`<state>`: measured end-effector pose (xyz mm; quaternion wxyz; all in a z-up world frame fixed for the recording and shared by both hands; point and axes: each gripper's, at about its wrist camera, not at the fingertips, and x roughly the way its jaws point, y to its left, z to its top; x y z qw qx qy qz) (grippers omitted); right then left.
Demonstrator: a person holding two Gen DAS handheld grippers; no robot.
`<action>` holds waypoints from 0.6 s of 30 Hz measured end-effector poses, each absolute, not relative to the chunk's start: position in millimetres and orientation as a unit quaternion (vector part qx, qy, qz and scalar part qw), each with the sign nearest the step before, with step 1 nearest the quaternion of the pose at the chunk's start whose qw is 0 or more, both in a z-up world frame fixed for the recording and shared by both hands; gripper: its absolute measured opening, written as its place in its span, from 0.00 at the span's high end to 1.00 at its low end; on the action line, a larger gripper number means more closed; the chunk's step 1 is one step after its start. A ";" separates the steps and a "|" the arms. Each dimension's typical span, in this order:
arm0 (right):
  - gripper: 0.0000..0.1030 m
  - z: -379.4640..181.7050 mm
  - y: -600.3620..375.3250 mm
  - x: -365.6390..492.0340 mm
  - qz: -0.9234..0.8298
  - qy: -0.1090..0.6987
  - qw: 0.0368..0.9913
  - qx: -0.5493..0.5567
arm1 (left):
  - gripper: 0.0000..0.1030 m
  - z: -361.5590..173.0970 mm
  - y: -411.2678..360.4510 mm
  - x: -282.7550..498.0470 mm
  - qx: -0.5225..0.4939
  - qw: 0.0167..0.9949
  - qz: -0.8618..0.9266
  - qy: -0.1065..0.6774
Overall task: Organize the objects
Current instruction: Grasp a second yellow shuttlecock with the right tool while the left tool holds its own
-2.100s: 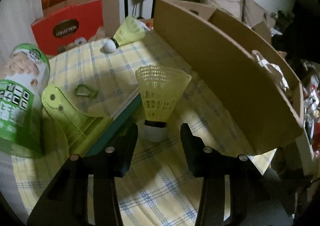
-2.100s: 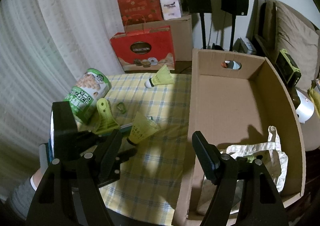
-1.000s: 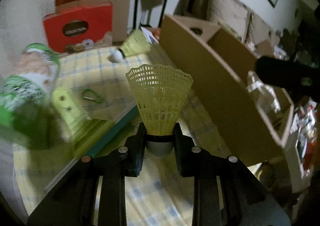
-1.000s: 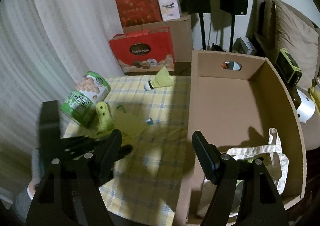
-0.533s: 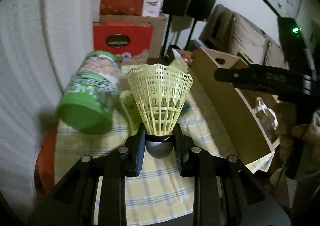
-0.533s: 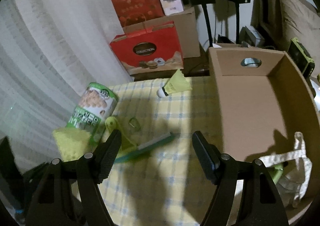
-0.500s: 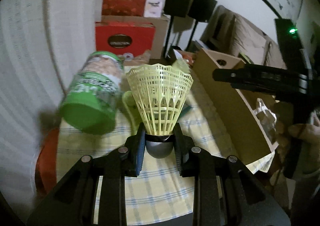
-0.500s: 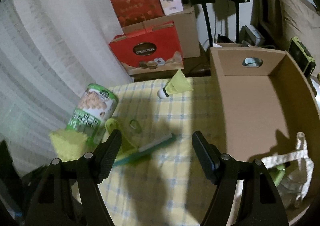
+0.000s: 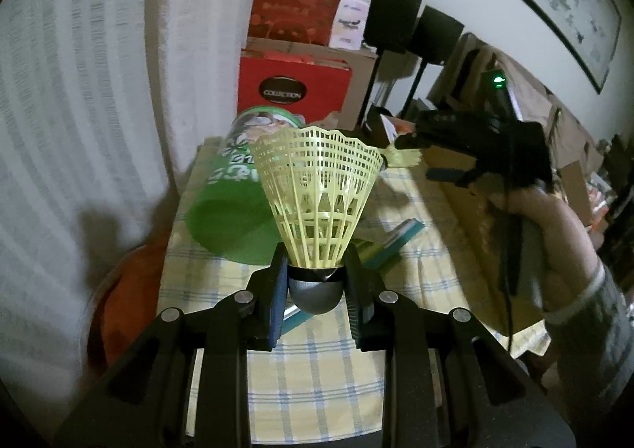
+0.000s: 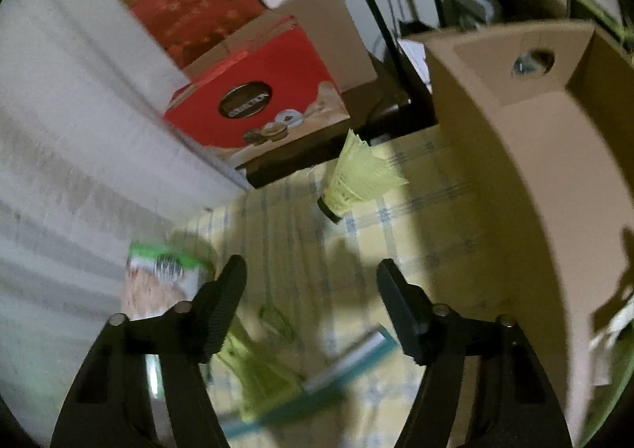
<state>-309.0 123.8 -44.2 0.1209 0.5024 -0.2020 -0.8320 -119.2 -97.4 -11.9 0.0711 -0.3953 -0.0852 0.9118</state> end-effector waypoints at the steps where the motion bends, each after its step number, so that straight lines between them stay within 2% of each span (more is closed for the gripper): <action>1: 0.37 -49.4 122.9 -316.1 -0.827 -0.216 0.114 0.506 | 0.77 -12.1 -99.4 -119.3 -0.394 0.072 0.912 -0.088; 3: 0.38 -58.6 122.2 -325.7 -0.819 -0.238 0.103 0.512 | 0.77 -13.1 -101.8 -119.9 -0.393 0.074 0.912 -0.092; 5: 0.47 -69.6 123.3 -333.0 -0.810 -0.261 0.085 0.519 | 0.77 -14.1 -103.3 -120.7 -0.392 0.072 0.912 -0.094; 7: 0.49 -78.6 124.3 -337.8 -0.802 -0.281 0.072 0.522 | 0.77 -15.2 -104.9 -120.9 -0.393 0.073 0.912 -0.096; 18: 0.49 -95.6 120.1 -356.6 -0.816 -0.294 0.000 0.498 | 0.77 -21.8 -110.0 -120.6 -0.395 0.077 0.909 -0.108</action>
